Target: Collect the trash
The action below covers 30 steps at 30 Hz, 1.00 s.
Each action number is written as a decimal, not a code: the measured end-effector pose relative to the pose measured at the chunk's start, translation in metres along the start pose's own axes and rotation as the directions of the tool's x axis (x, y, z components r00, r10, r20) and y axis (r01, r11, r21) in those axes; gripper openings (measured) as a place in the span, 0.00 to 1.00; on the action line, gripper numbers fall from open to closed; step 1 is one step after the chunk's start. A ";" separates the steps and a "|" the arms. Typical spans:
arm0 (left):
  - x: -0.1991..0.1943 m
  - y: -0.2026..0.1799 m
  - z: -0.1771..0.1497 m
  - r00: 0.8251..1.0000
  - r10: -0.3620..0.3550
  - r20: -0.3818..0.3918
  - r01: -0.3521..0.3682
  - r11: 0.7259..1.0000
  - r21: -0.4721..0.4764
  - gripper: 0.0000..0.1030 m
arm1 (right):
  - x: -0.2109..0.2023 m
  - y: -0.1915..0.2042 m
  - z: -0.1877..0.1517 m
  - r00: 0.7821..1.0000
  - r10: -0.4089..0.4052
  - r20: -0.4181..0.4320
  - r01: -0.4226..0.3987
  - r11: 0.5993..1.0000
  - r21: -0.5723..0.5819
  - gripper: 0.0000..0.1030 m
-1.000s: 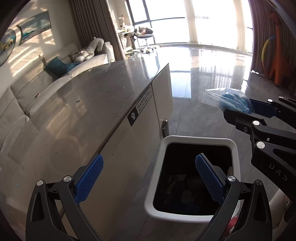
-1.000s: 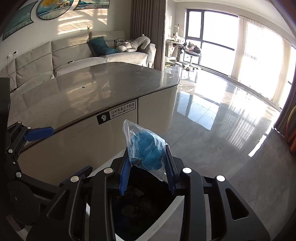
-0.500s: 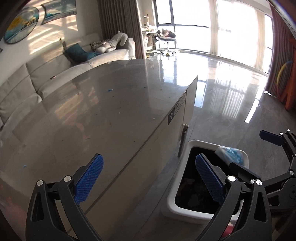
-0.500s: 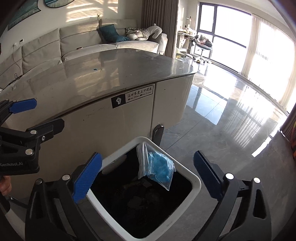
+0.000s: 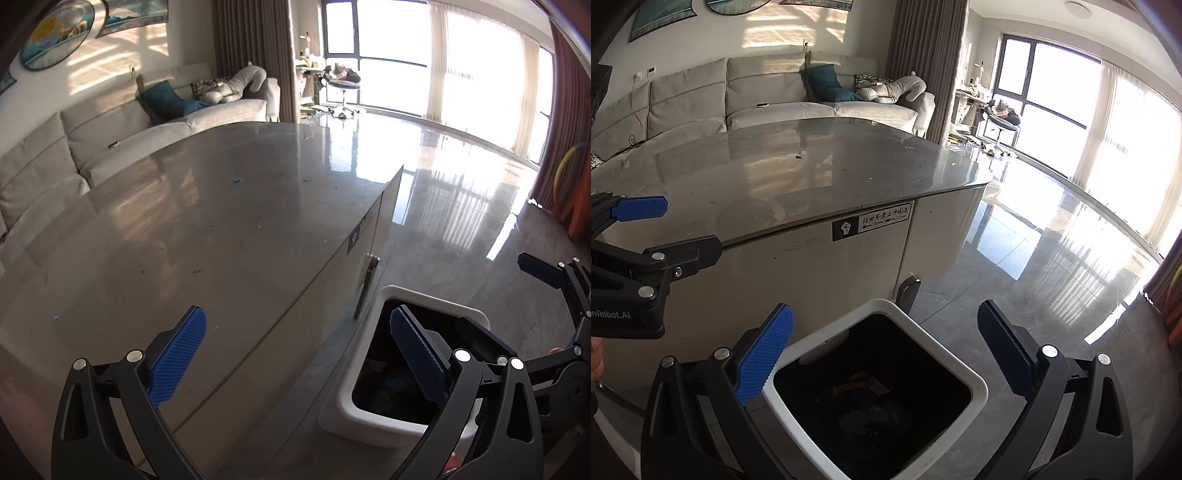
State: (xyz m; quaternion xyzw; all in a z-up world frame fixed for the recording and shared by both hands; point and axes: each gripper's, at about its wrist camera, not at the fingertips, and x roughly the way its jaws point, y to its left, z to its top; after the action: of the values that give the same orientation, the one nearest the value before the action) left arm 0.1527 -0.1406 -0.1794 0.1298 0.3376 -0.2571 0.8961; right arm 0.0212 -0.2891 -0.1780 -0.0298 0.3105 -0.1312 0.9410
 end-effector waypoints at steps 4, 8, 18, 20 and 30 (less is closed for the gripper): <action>-0.003 0.009 0.000 1.000 -0.002 0.001 0.002 1.000 -0.030 0.95 | -0.002 0.001 0.003 1.000 0.007 0.012 -0.007 1.000 0.000 0.96; -0.004 0.018 0.001 1.000 0.000 -0.001 0.000 0.998 -0.055 0.95 | -0.004 0.007 0.009 0.999 0.015 0.033 -0.015 1.000 -0.003 0.96; -0.022 0.041 0.003 0.995 0.093 0.036 -0.089 0.992 -0.089 0.96 | -0.012 0.033 0.038 0.990 0.090 0.107 -0.085 0.995 -0.046 0.96; -0.028 0.053 0.002 0.992 0.117 0.042 -0.111 0.987 -0.116 0.96 | -0.013 0.041 0.045 0.986 0.115 0.119 -0.109 0.993 -0.054 0.96; -0.039 0.107 0.004 0.968 0.252 0.012 -0.245 0.950 -0.196 0.96 | -0.009 0.086 0.076 0.961 0.231 0.151 -0.218 0.971 -0.101 0.96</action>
State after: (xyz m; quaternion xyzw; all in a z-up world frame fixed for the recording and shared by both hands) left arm 0.1881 -0.0386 -0.1438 0.0792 0.3255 -0.1108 0.9357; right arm 0.0791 -0.2060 -0.1236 -0.0440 0.2397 -0.0077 0.9698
